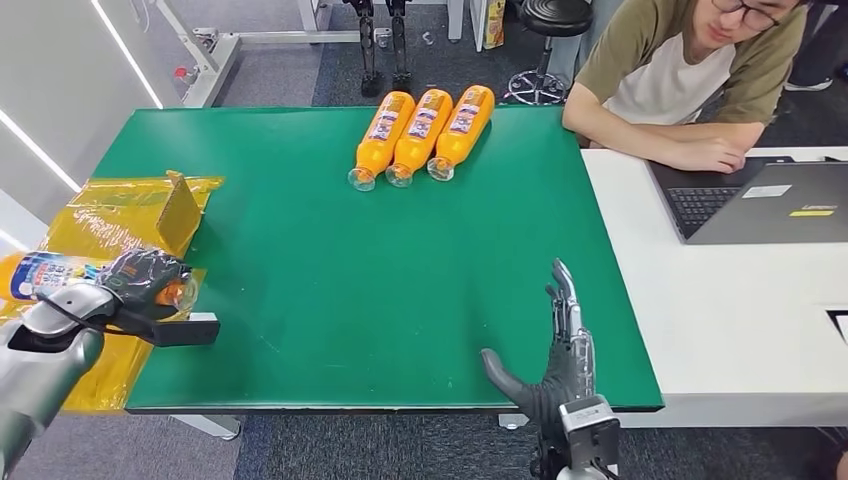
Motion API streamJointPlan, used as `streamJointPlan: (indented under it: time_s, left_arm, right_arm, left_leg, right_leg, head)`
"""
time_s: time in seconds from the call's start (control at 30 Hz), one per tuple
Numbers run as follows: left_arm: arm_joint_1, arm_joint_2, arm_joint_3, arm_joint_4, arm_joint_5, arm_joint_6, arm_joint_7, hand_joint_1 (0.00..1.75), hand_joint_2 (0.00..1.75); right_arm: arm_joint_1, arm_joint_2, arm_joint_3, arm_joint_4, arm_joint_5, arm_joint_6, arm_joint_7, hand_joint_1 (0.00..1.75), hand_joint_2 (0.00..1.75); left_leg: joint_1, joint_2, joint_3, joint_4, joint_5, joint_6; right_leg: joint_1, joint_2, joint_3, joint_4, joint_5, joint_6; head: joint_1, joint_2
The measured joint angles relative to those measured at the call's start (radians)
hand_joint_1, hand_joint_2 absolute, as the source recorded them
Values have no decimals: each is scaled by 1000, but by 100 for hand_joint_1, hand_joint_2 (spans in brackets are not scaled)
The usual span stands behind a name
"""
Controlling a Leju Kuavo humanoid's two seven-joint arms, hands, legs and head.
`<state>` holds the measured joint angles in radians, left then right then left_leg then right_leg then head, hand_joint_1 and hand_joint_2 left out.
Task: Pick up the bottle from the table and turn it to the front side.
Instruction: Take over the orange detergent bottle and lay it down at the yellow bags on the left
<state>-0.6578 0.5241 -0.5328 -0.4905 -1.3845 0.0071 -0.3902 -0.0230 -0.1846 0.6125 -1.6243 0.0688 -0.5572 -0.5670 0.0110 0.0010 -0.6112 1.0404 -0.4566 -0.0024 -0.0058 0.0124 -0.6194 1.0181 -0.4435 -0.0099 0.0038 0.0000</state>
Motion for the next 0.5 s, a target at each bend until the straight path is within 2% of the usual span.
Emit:
streamJointPlan:
  time_s: [0.13, 0.3, 0.37, 0.43, 0.5]
  left_arm:
    - [-53, -5, -61, 45, -6, -18, 0, 175, 175]
    - [-63, -6, -74, 57, -6, -18, 0, 175, 175]
    - [-66, -5, -101, 78, -3, -16, 7, 156, 175]
    - [-61, -5, -128, 98, 0, -11, 17, 101, 175]
    - [-53, -9, -138, 104, 0, -1, 29, 69, 175]
  right_arm:
    - [-12, -18, 15, 6, -14, -6, 0, 0, 175]
    - [-16, -23, 18, 7, -14, -6, 1, 0, 175]
    - [-39, -27, 31, 10, -19, 9, 15, 0, 175]
    - [-64, -29, 45, 13, -19, 26, 33, 0, 175]
    - [-75, -27, 49, 15, -8, 34, 39, 0, 175]
  left_leg:
    - [0, 1, 0, 0, 0, 0]
    - [0, 1, 0, 0, 0, 0]
    - [0, 1, 0, 0, 0, 0]
    - [0, 0, 0, 0, 0, 0]
    - [0, 0, 0, 0, 0, 0]
  right_leg:
    - [0, 0, 0, 0, 1, -1]
    - [0, 1, 0, 1, 1, -1]
    - [0, 1, 0, 1, 1, -1]
    - [0, 1, 0, 1, 0, -1]
    - [0, 0, 0, 1, 0, -1]
  head:
    - [0, 0]
    - [0, 0]
    - [0, 0]
    - [0, 0]
    - [0, 0]
